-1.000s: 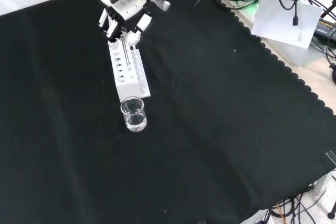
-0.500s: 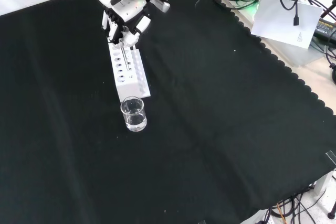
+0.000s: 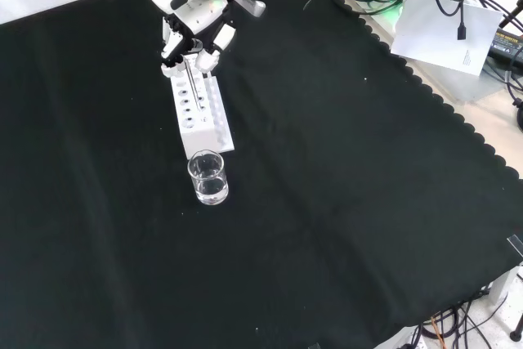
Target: Take the glass rod from the white test tube rack.
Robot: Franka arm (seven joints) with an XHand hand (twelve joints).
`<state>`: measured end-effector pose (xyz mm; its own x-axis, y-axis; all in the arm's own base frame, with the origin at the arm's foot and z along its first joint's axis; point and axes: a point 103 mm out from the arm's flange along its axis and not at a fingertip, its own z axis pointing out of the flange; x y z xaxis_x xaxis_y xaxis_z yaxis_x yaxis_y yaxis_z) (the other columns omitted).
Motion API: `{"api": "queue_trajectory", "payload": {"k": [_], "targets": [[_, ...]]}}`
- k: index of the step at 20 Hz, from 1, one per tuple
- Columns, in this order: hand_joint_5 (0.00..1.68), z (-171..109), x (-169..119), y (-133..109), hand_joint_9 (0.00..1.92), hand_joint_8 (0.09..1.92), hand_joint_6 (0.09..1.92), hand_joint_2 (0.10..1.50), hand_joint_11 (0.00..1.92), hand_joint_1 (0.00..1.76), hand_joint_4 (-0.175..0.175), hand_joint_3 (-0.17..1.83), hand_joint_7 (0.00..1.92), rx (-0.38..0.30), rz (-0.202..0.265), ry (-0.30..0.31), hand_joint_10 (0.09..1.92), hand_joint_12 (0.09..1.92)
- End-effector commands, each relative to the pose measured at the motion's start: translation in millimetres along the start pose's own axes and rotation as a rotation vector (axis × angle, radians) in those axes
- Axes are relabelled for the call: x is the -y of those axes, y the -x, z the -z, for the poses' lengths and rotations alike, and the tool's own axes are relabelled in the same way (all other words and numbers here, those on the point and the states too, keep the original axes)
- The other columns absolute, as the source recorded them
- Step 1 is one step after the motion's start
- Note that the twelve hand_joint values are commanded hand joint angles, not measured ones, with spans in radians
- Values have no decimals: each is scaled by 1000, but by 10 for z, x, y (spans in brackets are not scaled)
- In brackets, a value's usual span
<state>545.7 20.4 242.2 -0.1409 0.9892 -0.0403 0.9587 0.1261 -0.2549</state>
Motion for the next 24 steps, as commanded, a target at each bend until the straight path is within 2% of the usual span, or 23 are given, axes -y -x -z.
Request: {"api": "queue_trajectory", "payload": {"k": [1,8,13,20,24], "targets": [[333,32,29,-63,1375,842,790,1212,1074,827,-150,-175,810,-4,11,8,1054,1222],[366,75,35,-131,1420,796,757,1214,1133,838,-160,-175,930,-4,27,23,1018,1205],[645,40,-6,-109,1508,831,818,1219,1383,916,-175,-175,1148,2,27,20,961,1143],[720,29,-36,-61,1538,844,836,1220,1468,946,-175,-175,1173,1,22,24,943,1116],[800,38,-52,-83,1578,833,827,1221,1610,998,-175,-175,1215,0,31,38,920,1075]]}}
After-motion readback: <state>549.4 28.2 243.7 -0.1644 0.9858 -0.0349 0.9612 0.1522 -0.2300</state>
